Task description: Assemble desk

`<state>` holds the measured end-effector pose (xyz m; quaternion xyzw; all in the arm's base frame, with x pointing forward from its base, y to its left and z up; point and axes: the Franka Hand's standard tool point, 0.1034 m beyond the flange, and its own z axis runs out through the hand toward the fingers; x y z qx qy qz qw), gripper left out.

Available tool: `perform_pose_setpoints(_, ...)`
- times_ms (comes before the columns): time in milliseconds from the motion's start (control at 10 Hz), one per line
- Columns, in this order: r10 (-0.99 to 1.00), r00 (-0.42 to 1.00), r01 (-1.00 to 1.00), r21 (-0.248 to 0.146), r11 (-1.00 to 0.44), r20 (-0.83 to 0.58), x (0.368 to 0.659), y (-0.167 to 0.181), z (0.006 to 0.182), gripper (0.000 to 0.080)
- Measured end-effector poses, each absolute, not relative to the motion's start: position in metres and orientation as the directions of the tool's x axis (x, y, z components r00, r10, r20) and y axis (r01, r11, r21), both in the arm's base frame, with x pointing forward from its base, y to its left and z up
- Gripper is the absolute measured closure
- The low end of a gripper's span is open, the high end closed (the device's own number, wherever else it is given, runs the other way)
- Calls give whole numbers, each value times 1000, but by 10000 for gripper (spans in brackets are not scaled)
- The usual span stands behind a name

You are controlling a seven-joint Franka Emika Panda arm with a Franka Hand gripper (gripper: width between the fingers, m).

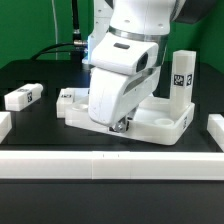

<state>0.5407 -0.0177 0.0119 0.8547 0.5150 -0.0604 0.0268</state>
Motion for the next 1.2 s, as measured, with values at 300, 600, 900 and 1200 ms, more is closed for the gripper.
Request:
perform_pose_setpoints(300, 954, 257, 963, -38, -265, -152, 544, -17, 12, 736)
perform_pose_setpoints(600, 985, 72, 996, -36, -78, -154, 569, 2, 13, 736)
perform_pose_setpoints(900, 985, 81, 996, -34, -87, -154, 569, 1, 13, 736)
perform_pose_setpoints(1200, 985, 75, 995, -49, -84, -157, 588, 10, 19, 736)
